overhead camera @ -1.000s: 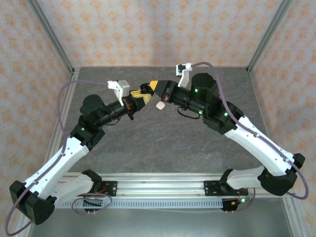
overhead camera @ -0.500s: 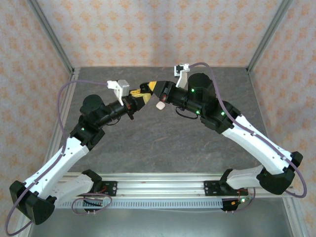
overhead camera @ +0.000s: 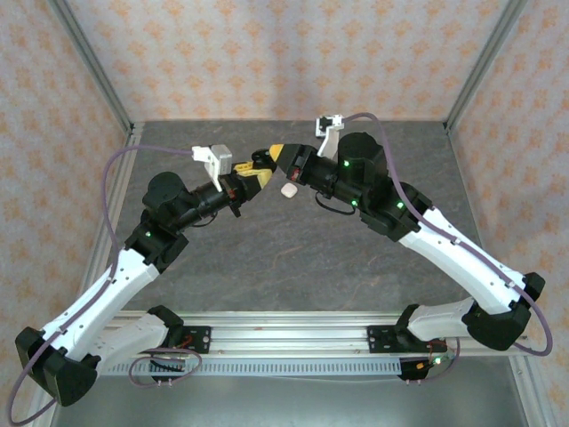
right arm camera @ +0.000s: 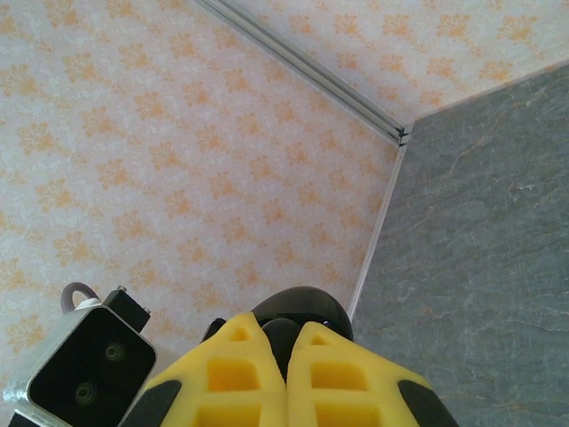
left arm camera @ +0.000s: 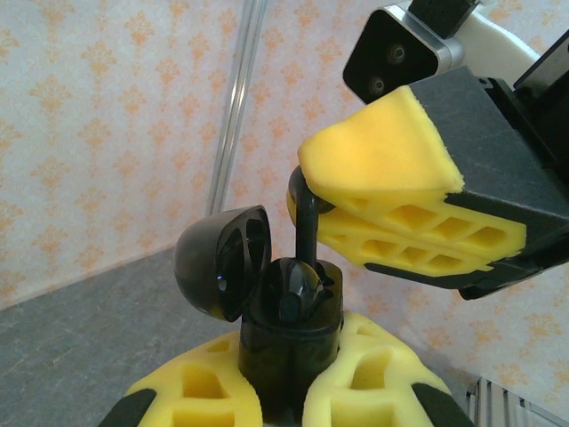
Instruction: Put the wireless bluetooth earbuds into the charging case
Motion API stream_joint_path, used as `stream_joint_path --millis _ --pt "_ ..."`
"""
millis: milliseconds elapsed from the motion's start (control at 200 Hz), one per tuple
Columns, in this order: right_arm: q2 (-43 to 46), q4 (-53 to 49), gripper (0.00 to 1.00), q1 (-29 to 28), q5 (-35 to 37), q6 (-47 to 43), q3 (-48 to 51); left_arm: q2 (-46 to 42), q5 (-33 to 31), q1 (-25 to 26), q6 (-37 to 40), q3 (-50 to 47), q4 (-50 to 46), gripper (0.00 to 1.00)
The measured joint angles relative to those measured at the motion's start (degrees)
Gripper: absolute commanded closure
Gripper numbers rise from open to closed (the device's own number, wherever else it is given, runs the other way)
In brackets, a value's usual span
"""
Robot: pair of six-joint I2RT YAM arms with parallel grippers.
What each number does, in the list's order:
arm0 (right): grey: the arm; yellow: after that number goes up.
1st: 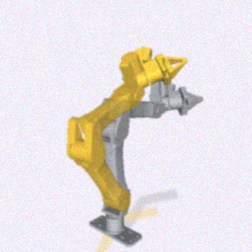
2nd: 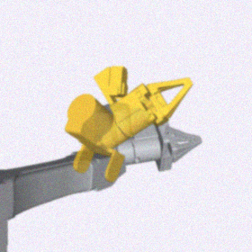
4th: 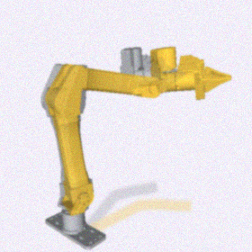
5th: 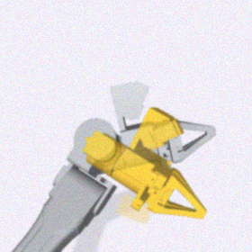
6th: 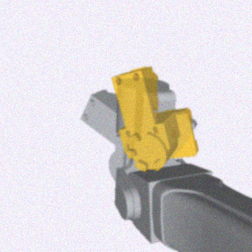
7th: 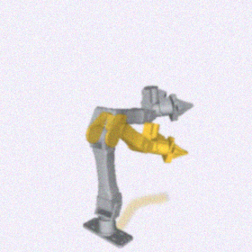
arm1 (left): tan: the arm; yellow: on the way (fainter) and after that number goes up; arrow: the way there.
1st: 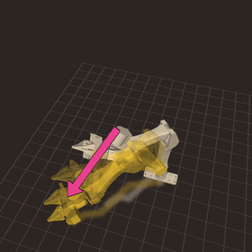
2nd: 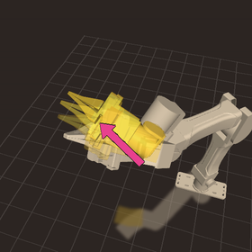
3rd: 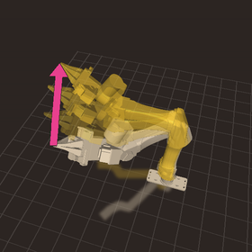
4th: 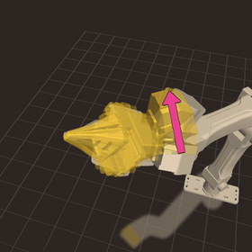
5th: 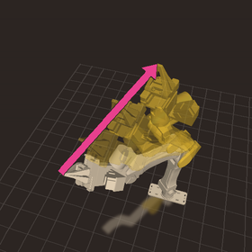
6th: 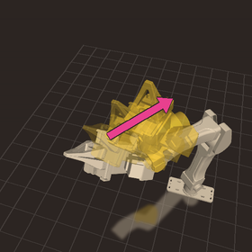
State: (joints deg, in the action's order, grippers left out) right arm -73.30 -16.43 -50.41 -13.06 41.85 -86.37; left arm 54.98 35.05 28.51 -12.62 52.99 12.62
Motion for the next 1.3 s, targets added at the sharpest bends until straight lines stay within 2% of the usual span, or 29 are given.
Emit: stream_joint_path --millis 630,1296 --pt "0.0 -0.1 0.98 -1.7 1.7 -0.1 0.5 0.0 -1.1 0.4 0.0 0.0 -0.4 1.00" --pt "0.0 -0.7 0.85 -2.0 2.6 -1.6 1.0 0.4 -1.1 0.4 0.1 0.0 -1.7 1.00"
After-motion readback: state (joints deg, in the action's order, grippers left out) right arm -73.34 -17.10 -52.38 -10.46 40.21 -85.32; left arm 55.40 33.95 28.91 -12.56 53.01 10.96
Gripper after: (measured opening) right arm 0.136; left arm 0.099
